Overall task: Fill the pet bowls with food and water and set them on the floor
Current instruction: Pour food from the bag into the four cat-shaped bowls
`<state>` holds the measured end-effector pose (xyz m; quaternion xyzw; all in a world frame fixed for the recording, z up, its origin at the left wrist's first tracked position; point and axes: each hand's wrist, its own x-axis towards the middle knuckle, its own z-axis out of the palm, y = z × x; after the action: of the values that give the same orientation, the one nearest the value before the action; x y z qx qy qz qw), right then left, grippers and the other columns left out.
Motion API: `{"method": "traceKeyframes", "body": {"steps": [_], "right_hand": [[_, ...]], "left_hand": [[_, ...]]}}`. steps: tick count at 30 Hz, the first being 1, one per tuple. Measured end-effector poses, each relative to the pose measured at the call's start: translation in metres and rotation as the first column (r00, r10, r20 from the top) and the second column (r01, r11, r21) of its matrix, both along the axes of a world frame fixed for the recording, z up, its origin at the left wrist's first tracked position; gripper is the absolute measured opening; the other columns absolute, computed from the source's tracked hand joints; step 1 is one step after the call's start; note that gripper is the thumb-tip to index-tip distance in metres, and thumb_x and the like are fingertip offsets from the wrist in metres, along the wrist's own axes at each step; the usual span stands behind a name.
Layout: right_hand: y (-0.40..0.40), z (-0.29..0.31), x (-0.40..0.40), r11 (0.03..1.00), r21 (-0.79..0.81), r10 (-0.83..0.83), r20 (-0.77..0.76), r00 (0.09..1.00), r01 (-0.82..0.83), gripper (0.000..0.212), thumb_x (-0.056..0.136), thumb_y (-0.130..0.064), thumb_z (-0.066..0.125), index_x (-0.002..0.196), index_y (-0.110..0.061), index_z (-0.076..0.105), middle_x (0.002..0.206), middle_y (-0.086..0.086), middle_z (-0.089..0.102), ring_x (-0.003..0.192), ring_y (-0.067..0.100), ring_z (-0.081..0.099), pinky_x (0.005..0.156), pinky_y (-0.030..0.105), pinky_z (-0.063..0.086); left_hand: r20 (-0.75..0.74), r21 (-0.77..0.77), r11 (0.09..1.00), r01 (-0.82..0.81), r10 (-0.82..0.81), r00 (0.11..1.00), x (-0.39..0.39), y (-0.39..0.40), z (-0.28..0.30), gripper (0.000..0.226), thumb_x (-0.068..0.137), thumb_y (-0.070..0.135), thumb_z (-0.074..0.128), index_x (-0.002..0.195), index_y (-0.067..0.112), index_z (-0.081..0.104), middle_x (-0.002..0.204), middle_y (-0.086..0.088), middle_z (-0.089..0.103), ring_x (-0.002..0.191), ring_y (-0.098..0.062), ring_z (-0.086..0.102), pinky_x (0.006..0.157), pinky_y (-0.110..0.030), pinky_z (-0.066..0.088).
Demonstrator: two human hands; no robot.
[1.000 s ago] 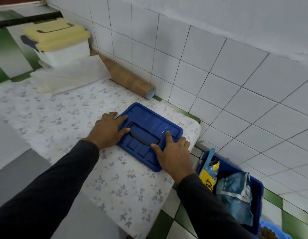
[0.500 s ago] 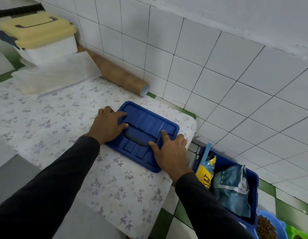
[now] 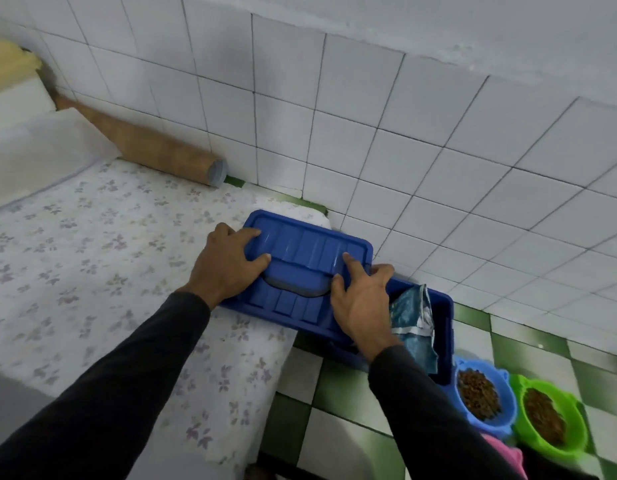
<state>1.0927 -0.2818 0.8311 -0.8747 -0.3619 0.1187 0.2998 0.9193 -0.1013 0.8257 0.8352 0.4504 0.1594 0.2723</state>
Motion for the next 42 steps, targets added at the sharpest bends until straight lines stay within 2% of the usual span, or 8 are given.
{"method": "traceKeyframes", "body": {"steps": [6,10,15,22,26,31,37,42], "right_hand": [[-0.05,-0.008,0.04,0.993,-0.044,-0.104,0.039,0.994,0.106,0.05,0.101,-0.037,0.054,0.15,-0.032,0.044,0.142,0.015,0.023,0.076,0.014,0.049,0.086,0.025,0.048],[-0.08,-0.012,0.062,0.985,-0.047,-0.167,0.032,0.986,0.168,0.049,0.102,-0.036,0.053,0.149,-0.029,0.044,0.142,0.015,0.028,0.094,0.029,0.062,0.091,0.032,0.054],[-0.113,-0.023,0.088,0.976,-0.062,-0.207,0.028,0.978,0.208,0.049,0.102,-0.037,0.053,0.149,-0.024,0.044,0.146,0.014,0.029,0.109,0.034,0.061,0.097,0.036,0.05],[-0.137,-0.046,0.108,0.971,-0.116,-0.211,0.001,0.977,0.21,0.049,0.101,-0.035,0.055,0.147,-0.019,0.045,0.146,0.013,0.032,0.121,0.034,0.055,0.105,0.038,0.048],[-0.143,-0.058,0.113,0.964,-0.179,-0.205,-0.021,0.979,0.198,0.05,0.102,-0.034,0.054,0.149,-0.018,0.043,0.148,0.013,0.033,0.13,0.032,0.046,0.112,0.039,0.043],[-0.144,-0.065,0.122,0.957,-0.249,-0.18,-0.109,0.978,0.148,0.057,0.093,-0.008,0.058,0.148,-0.015,0.043,0.152,0.012,0.03,0.134,0.033,0.042,0.114,0.041,0.041],[-0.143,-0.073,0.126,0.932,-0.303,-0.196,0.039,0.98,0.199,0.064,0.091,-0.01,0.065,0.15,-0.021,0.041,0.155,0.01,0.028,0.134,0.031,0.037,0.109,0.038,0.042],[-0.142,-0.076,0.128,0.902,-0.356,-0.203,0.145,0.968,0.242,0.058,0.091,-0.021,0.066,0.146,-0.023,0.046,0.146,0.01,0.042,0.126,0.031,0.038,0.103,0.038,0.044]], "left_hand": [[0.039,0.061,0.994,0.092,-0.094,0.995,0.05,-0.042,-0.012,0.064,0.091,0.049,0.07,0.147,0.024,0.053,0.112,0.001,0.039,0.109,-0.02,0.047,0.091,-0.032,0.045],[0.04,0.043,0.991,0.126,-0.128,0.991,0.084,-0.068,-0.016,0.062,0.094,0.047,0.069,0.148,0.024,0.053,0.117,-0.001,0.039,0.115,-0.024,0.049,0.101,-0.039,0.049],[0.013,-0.014,0.983,0.185,-0.185,0.983,0.113,-0.093,-0.026,0.047,0.105,0.021,0.055,0.151,0.015,0.051,0.13,-0.016,0.048,0.118,-0.032,0.054,0.107,-0.036,0.044],[-0.076,-0.099,0.965,0.243,-0.251,0.965,0.127,-0.115,-0.039,0.062,0.094,-0.005,0.059,0.153,0.006,0.045,0.141,-0.022,0.054,0.125,-0.036,0.056,0.113,-0.044,0.043],[-0.067,-0.112,0.969,0.218,-0.226,0.972,0.129,-0.121,-0.044,0.055,0.095,-0.007,0.056,0.149,0.001,0.049,0.132,-0.021,0.062,0.117,-0.035,0.061,0.108,-0.042,0.048],[-0.079,-0.142,0.979,0.146,-0.159,0.984,0.13,-0.124,-0.05,0.034,0.098,-0.005,0.055,0.131,-0.006,0.062,0.124,-0.022,0.066,0.11,-0.036,0.063,0.099,-0.043,0.052],[-0.144,-0.07,0.985,0.159,-0.168,0.975,0.137,-0.126,-0.053,0.022,0.098,0.001,0.059,0.118,-0.004,0.067,0.112,-0.023,0.061,0.097,-0.034,0.06,0.086,-0.04,0.052],[-0.163,-0.038,0.981,0.188,-0.192,0.968,0.138,-0.125,-0.058,0.017,0.097,0.001,0.06,0.111,-0.003,0.069,0.099,-0.015,0.057,0.088,-0.028,0.058,0.08,-0.039,0.054]]}}
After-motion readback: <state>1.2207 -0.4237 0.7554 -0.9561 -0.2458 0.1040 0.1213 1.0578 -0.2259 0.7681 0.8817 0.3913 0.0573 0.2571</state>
